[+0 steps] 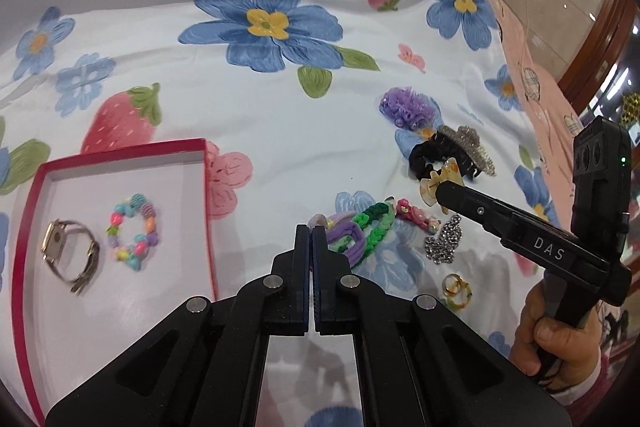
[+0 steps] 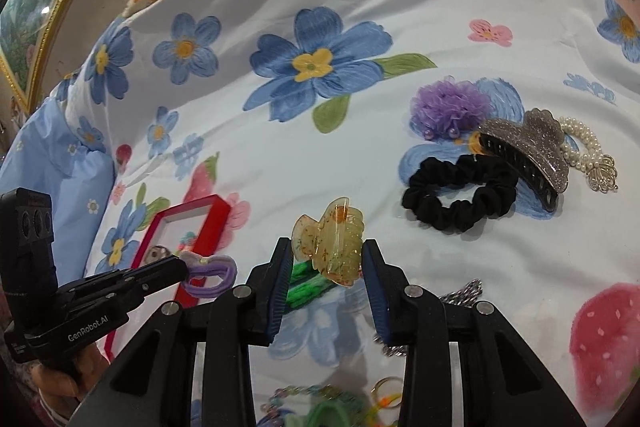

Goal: Organize jewelry
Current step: 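Lower the hair tie and claw clip into the tray and open both tools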

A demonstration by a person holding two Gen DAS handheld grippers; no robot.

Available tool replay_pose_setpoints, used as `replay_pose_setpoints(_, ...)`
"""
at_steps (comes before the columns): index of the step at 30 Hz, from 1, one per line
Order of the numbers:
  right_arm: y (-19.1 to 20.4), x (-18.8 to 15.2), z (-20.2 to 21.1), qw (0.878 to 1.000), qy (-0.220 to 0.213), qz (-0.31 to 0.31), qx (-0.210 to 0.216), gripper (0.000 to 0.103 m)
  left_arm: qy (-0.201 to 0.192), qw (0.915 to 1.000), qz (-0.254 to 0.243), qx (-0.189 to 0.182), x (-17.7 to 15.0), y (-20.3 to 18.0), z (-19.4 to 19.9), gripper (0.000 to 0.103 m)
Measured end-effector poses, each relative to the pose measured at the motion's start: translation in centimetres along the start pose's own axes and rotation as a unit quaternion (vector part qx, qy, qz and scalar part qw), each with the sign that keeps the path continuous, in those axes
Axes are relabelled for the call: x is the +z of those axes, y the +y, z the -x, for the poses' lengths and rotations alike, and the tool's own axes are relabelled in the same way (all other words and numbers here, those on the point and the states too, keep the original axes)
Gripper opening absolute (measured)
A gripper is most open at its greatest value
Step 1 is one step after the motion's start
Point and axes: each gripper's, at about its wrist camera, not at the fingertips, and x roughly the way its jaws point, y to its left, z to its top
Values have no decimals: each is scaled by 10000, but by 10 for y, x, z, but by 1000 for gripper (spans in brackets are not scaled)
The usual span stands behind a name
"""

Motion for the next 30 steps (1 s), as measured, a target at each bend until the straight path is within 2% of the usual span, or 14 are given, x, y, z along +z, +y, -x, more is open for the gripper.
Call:
replay_pose_setpoints(14, 53, -21, 1, 9980, 194, 457, 379, 36, -427, 9959, 771, 226, -36, 53, 61, 0)
replay_pose_setpoints(20, 82, -32, -6, 9953, 334, 701, 575, 36, -578, 9909, 1173, 334, -54, 81, 82, 0)
replay_pose_setpoints(30, 126, -48, -21, 9887, 553, 1104, 850, 36, -717, 9836, 1557, 560, -72, 114, 101, 0)
